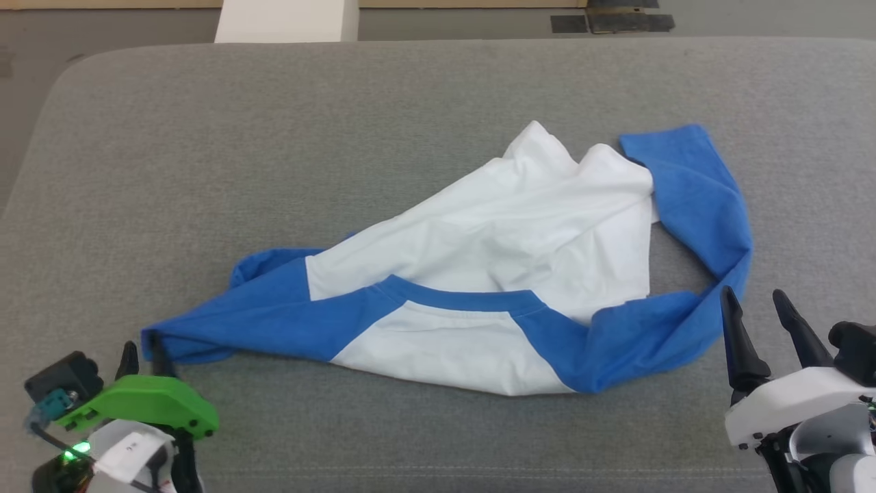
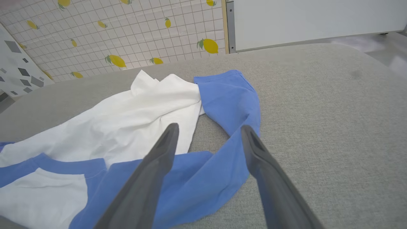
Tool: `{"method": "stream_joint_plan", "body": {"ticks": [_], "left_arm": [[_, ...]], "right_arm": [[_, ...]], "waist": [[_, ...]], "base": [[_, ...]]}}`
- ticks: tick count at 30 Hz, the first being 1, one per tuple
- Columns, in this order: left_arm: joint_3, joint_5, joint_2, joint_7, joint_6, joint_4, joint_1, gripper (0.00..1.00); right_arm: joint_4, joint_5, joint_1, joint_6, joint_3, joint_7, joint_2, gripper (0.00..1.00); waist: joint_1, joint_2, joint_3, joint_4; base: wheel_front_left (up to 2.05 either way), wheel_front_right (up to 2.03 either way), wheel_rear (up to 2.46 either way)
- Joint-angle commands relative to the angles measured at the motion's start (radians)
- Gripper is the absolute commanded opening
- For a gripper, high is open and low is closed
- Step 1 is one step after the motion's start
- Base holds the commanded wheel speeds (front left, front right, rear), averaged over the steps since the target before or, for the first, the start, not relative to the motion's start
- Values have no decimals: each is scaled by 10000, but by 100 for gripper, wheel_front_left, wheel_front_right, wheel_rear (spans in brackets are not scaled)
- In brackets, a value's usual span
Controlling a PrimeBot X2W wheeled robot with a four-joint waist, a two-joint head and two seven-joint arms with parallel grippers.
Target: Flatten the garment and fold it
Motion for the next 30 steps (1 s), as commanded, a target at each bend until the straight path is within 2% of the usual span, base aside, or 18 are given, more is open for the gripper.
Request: {"method": "stream_joint_plan", "body": {"ticks": [1, 2, 6, 12, 18, 19, 20, 21, 27, 30], "left_arm": [[-81, -106, -132, -326, -261, -137, 130, 100], [-510, 35, -371, -1331, -853, -448, 155, 100], [-1246, 474, -633, -2255, -1431, -636, 90, 100], [-1694, 936, -926, -2569, -1728, -711, -225, 100], [-1659, 1214, -1069, -2589, -1896, -765, -553, 100], [-1640, 1244, -1085, -2590, -1917, -766, -569, 100], [-1614, 1274, -1104, -2591, -1942, -764, -581, 100], [-1587, 1290, -1117, -2591, -1958, -753, -585, 100], [-1447, 1386, -1176, -2592, -2051, -564, -457, 100], [-1361, 1429, -1188, -2592, -2066, -491, -310, 100]], "right_arm": [[-24, -133, -79, -13, -80, 147, 5, 100], [18, -369, -209, -13, -192, 545, 5, 100], [313, -720, -529, -13, -384, 1396, 5, 100], [1262, -1460, -1447, -13, -782, 3334, 5, 100], [2470, -1875, -2204, -13, -897, 5561, 5, 100], [2568, -1913, -2252, -13, -903, 5773, 5, 71], [2623, -1899, -2313, -13, -945, 5896, 5, 23], [2590, -1855, -2367, -13, -1016, 5824, 5, 0], [1948, -1112, -2056, -13, -2601, 4257, 5, 0], [1781, -730, -1540, -13, -3515, 3867, 5, 0]], "waist": [[0, -1, -45, 231], [0, -1, -48, 425], [0, -1, -5, 641], [0, -1, 218, 831], [0, -1, 507, 963], [0, -1, 522, 971], [0, -1, 534, 980], [0, -1, 544, 986], [0, -1, 257, 954], [0, -1, 41, 813]], "base": [[0, 0, 0], [0, 0, 0], [0, 0, 0], [0, 0, 0], [0, 0, 0], [0, 0, 0], [0, 0, 0], [0, 0, 0], [0, 0, 0], [0, 0, 0]]}}
